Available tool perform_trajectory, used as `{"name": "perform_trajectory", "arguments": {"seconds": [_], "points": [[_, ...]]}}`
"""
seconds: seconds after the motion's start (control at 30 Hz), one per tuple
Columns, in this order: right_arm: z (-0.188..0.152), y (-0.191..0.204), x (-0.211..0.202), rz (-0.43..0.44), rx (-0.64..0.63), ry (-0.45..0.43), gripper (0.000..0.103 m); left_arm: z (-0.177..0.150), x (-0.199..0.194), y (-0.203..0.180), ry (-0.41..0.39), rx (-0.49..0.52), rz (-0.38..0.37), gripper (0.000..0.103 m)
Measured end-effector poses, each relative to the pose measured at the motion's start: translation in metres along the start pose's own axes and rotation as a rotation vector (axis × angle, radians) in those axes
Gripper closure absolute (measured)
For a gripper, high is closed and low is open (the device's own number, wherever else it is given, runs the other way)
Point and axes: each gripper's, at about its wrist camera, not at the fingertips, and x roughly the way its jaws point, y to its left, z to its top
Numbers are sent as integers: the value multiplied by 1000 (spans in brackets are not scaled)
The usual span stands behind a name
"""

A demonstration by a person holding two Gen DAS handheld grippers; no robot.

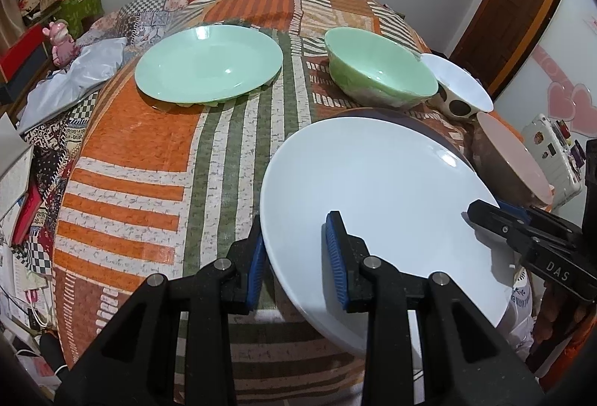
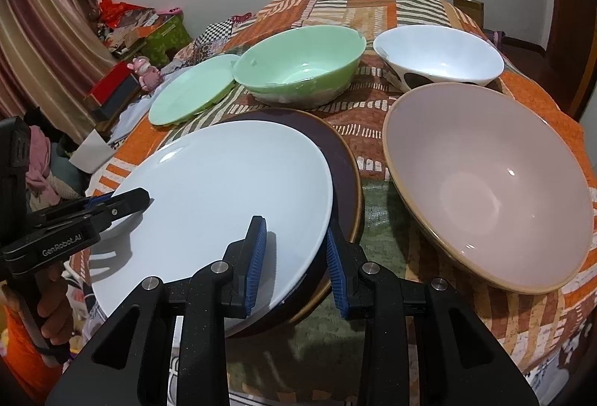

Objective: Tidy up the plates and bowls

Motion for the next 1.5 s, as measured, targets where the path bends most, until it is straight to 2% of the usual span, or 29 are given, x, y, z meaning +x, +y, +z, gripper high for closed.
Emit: {"name": "perform_trajectory", "arguments": {"seconds": [0.63,0.77,0.83,1.03,1.37,1.43,1.5], "points": [[1,-7,-10,-9,28,-44,74,4,19,-7,21,16,15,72],[0,-10,-10,-51,19,-33,73,3,19,-8,13,22,19,73],[0,-12,-12,-37,22,-37,73,3,18,-8,7,22,21,73],[4,-1,-25,-65,-38,-79,73,5,3,-5,-26,17,32,73],[32,18,-39,-21,-90,-145,72,21,-49,11,-143,2,87,72],[40,23,-39,-10,-102,-151,71,27,-60,16,-171,-7,102,68],[48,27,-39,3,-111,-159,67,35,-70,21,-204,-15,117,53]]}}
